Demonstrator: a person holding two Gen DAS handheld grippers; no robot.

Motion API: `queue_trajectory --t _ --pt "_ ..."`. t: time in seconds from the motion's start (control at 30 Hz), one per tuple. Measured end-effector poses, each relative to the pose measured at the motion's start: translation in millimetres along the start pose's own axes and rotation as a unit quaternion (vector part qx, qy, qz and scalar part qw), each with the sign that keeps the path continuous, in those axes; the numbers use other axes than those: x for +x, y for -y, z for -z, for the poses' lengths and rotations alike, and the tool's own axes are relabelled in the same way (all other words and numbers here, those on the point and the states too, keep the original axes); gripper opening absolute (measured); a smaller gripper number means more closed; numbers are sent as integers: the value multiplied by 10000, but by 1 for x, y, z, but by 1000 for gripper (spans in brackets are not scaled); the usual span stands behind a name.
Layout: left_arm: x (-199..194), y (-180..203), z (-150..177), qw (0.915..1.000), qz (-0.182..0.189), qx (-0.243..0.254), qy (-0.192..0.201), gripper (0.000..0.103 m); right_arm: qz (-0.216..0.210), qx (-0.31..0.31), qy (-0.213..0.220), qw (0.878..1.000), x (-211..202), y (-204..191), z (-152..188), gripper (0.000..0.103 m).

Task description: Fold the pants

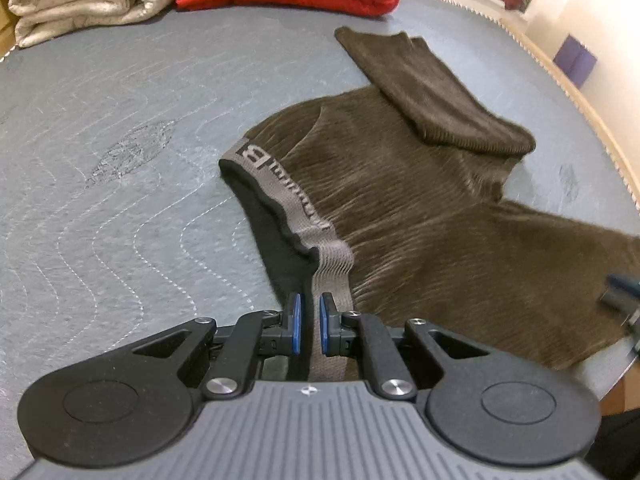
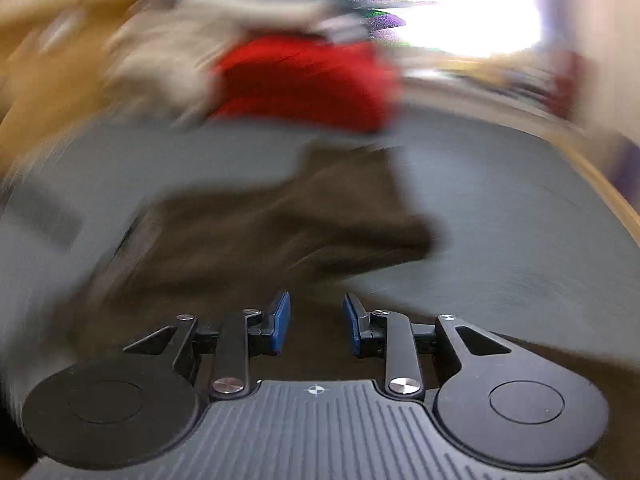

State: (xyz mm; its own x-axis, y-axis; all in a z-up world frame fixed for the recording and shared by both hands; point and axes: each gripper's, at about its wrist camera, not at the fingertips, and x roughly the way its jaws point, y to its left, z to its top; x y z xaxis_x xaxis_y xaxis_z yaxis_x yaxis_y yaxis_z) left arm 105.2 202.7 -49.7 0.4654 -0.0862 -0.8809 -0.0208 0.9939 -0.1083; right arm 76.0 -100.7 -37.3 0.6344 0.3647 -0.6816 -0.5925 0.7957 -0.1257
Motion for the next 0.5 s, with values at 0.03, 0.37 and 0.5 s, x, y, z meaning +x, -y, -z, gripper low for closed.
queue_trajectory --t 0.03,0.37,0.5 --pt "3 -1 1 10000 8 40 -71 10 -176 -303 -161 9993 8 -13 5 29" --pt "40 4 9 9961 -454 272 -706 84 -1186 -1536 -925 9766 35 -84 28 50" --pt "53 4 3 9959 -234 6 -873 84 -1177 -1902 -1156 9678 45 -84 38 50"
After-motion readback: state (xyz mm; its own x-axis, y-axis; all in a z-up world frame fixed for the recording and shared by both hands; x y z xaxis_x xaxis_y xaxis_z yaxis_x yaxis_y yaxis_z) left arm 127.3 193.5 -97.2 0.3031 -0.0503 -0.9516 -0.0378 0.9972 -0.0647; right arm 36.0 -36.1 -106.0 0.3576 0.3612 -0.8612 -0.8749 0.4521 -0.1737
